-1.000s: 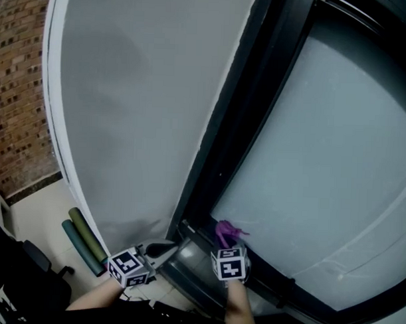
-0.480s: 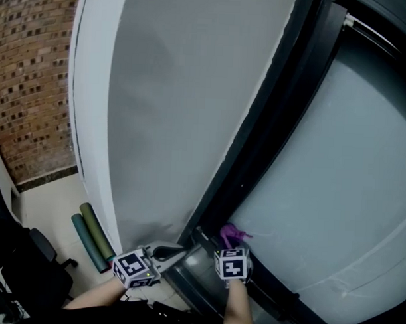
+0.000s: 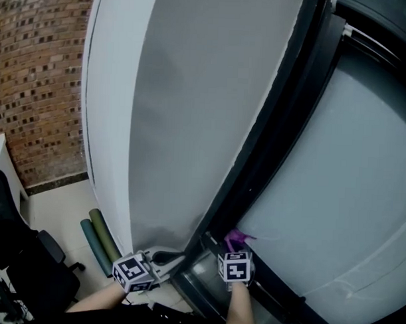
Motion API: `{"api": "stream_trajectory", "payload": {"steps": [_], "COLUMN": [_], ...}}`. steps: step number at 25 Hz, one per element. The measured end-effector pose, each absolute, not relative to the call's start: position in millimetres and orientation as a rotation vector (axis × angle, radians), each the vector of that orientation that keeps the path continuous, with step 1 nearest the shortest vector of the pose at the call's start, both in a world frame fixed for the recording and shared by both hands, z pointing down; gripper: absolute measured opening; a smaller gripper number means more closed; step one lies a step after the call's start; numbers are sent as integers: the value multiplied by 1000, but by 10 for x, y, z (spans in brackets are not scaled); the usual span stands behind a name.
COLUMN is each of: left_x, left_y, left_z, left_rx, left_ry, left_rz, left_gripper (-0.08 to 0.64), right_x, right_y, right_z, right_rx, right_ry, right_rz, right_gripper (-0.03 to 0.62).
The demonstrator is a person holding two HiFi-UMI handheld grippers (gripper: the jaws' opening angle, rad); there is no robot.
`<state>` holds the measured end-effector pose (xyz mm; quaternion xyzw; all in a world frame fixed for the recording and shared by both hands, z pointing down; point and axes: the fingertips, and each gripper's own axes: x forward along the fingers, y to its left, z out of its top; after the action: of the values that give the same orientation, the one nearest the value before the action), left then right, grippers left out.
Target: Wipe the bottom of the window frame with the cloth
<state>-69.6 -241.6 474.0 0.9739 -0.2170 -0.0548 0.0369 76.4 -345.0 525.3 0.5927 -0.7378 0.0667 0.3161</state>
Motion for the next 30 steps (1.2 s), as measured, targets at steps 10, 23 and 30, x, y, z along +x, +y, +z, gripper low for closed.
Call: {"api": "stream_trajectory", "payload": {"steps": [10, 23, 30], "left_x": [-559, -434, -341], "left_y": [-2326, -2285, -2262], "left_z": [4847, 4752, 4664], "left_rx": [2974, 2972, 2986], "left_ry": [-580, -606, -551], "left_rz": [-145, -224, -290], "left_gripper": [2, 2, 1], "right_x": [528, 751, 877], "right_y": [-2881, -2157, -1900], "right_z": [5391, 4698, 4549], "right_rx": [1500, 1778, 1858], "right_ry": [-2048, -2602, -2654], "right_rz": [213, 389, 333], "right_gripper": [71, 71, 66]}}
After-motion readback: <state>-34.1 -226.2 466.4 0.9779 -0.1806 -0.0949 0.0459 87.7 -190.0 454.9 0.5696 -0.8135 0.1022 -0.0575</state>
